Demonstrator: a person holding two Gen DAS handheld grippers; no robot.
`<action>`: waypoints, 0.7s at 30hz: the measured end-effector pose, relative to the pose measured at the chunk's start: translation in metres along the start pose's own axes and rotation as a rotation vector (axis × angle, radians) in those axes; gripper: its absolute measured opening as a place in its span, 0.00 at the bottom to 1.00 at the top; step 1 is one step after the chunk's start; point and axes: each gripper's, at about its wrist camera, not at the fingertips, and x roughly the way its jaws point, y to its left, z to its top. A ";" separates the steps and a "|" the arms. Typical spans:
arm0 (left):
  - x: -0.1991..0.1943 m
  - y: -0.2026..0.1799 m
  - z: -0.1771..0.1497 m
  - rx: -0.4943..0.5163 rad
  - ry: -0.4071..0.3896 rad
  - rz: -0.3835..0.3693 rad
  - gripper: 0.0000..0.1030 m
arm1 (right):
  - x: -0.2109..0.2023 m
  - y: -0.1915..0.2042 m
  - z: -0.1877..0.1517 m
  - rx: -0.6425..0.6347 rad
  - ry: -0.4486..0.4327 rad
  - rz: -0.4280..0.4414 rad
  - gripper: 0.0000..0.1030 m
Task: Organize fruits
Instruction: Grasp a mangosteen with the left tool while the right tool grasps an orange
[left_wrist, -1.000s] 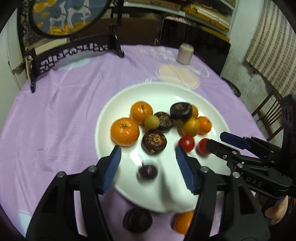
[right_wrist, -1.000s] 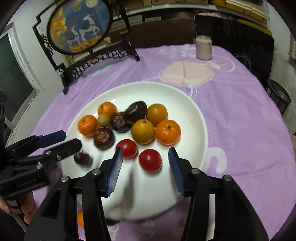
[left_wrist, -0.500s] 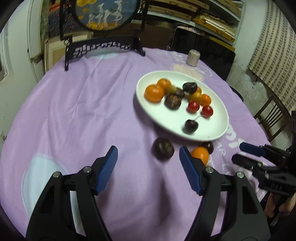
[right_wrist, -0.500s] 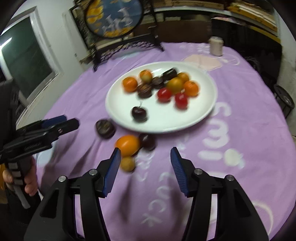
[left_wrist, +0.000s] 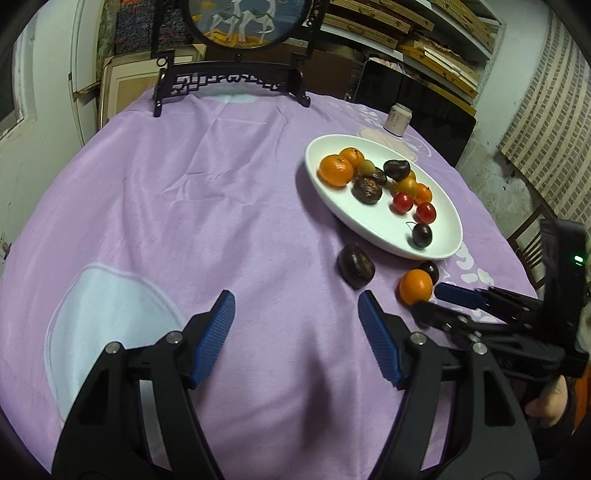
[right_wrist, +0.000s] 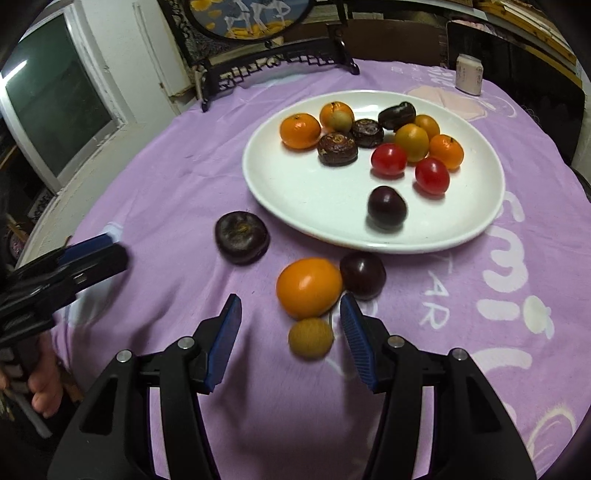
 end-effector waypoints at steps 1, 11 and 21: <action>-0.001 0.003 -0.001 -0.004 -0.001 -0.005 0.69 | 0.006 0.000 0.002 0.007 0.008 -0.016 0.54; 0.007 -0.008 -0.002 0.027 0.025 -0.042 0.69 | 0.002 0.006 0.001 0.002 -0.013 -0.015 0.38; 0.043 -0.058 0.010 0.142 0.079 -0.026 0.67 | -0.048 -0.039 -0.023 0.104 -0.085 -0.023 0.38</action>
